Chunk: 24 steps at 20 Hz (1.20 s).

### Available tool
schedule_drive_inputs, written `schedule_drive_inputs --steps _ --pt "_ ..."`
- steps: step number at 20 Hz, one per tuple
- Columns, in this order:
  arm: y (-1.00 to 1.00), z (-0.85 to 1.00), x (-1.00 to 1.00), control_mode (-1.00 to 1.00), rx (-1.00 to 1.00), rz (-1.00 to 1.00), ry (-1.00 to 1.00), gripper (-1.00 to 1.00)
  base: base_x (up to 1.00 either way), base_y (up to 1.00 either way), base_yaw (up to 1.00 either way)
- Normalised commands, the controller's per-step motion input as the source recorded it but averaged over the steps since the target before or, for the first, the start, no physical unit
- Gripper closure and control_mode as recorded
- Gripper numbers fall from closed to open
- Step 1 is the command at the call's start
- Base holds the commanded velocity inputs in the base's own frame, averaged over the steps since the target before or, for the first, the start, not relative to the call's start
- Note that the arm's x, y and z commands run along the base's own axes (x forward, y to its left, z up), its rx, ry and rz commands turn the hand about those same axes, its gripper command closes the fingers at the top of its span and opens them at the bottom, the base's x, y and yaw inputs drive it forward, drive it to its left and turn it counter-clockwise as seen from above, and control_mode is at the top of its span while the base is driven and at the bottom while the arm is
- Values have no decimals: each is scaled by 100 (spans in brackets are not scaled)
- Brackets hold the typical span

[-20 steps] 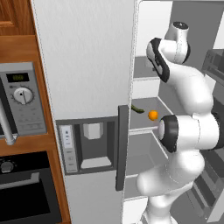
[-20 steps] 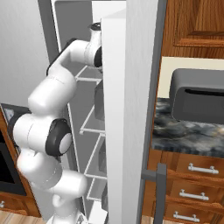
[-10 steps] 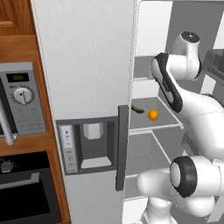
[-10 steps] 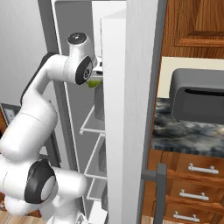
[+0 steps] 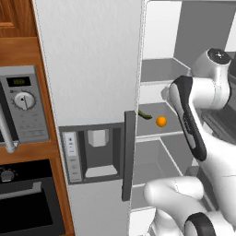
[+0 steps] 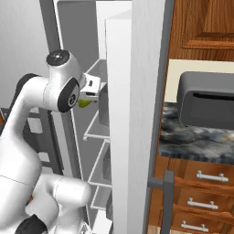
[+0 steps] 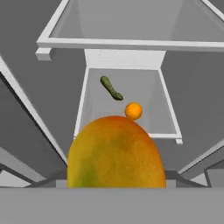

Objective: Pick up the orange and mango from the fridge and place one fruit on each plate on the dining counter.

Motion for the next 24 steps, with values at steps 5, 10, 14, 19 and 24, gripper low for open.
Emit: schedule_drive_inputs --steps 5,10,14,19,24 --pt "15 0 -70 -100 0 0 0 100 0 0 0" --pt "4 0 -29 100 0 0 0 100 -60 16 0" --pt "0 0 0 100 0 0 0 100 -100 82 8" --pt "0 0 0 100 0 0 0 100 -98 100 38" --pt "0 0 0 100 0 0 0 100 -86 96 56"
